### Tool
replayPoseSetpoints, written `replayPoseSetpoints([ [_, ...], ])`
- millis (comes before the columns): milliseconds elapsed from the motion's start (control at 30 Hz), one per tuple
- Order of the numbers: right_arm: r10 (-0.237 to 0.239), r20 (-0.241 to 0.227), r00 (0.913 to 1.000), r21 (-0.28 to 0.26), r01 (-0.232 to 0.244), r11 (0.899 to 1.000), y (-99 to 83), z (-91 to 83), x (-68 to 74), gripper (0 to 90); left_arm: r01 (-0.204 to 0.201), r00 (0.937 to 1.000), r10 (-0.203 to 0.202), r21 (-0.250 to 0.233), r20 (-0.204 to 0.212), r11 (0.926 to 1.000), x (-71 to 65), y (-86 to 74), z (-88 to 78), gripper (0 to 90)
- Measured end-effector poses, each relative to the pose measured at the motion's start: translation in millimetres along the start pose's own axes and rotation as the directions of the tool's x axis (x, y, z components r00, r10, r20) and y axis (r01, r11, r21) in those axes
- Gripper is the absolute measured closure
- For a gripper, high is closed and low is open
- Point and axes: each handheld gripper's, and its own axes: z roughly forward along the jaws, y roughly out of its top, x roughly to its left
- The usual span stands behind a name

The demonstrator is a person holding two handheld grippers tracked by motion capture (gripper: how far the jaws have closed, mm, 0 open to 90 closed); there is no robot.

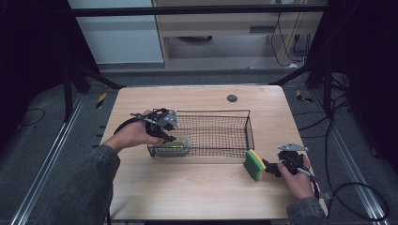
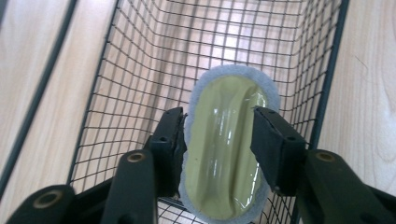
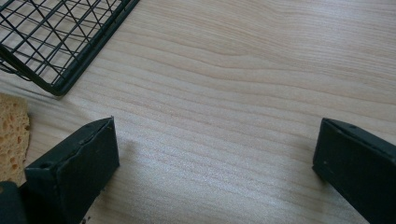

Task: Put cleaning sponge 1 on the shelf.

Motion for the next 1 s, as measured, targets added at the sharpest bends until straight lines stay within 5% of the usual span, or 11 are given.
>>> replayPoseSetpoints([
  [267,0.003,-0.001,1.0000,-0.001,-0.003,1.000,0.1,0.0,0.2,0.6,0.069,0.9940,-0.072,-0.036,-0.082,0.9970,0.7,-1.1,-7.5,37.6],
  [467,0.007,0.005,1.0000,0.000,-0.007,1.000,0.2,0.2,0.6,0.5,0.171,0.9704,-0.190,-0.127,-0.150,0.9769,-7.8,-2.0,-16.7,16.3],
  [633,0.010,0.003,0.9999,-0.001,-0.010,1.000,0.2,0.1,0.7,0.6,0.254,0.9325,-0.306,-0.251,-0.192,0.9340,-29.8,-9.6,-27.1,9.8],
  [767,0.013,0.004,0.9999,0.001,-0.013,1.000,-0.3,-0.8,1.1,1.0,0.310,0.9092,-0.383,-0.351,-0.163,0.8836,-46.3,-29.1,-34.3,5.9],
  [833,0.012,0.004,0.9999,0.005,-0.012,1.000,-0.3,-1.5,1.3,1.2,0.345,0.8825,-0.436,-0.391,-0.175,0.8536,-53.0,-43.0,-36.5,5.7],
  [900,0.002,-0.002,1.0000,0.016,-0.002,1.000,0.2,-2.3,2.2,1.3,0.371,0.8639,-0.470,-0.402,-0.182,0.8373,-59.6,-58.3,-39.4,4.7],
  [967,-0.006,-0.015,0.9999,0.027,0.007,1.000,1.2,-2.9,2.6,2.3,0.410,0.8323,-0.522,-0.425,-0.187,0.8067,-67.7,-74.8,-40.7,4.3],
  [1000,-0.009,-0.022,0.9997,0.032,0.009,0.999,1.8,-3.6,2.5,4.8,0.437,0.8088,-0.557,-0.440,-0.189,0.7844,-72.1,-83.6,-38.8,4.5],
])
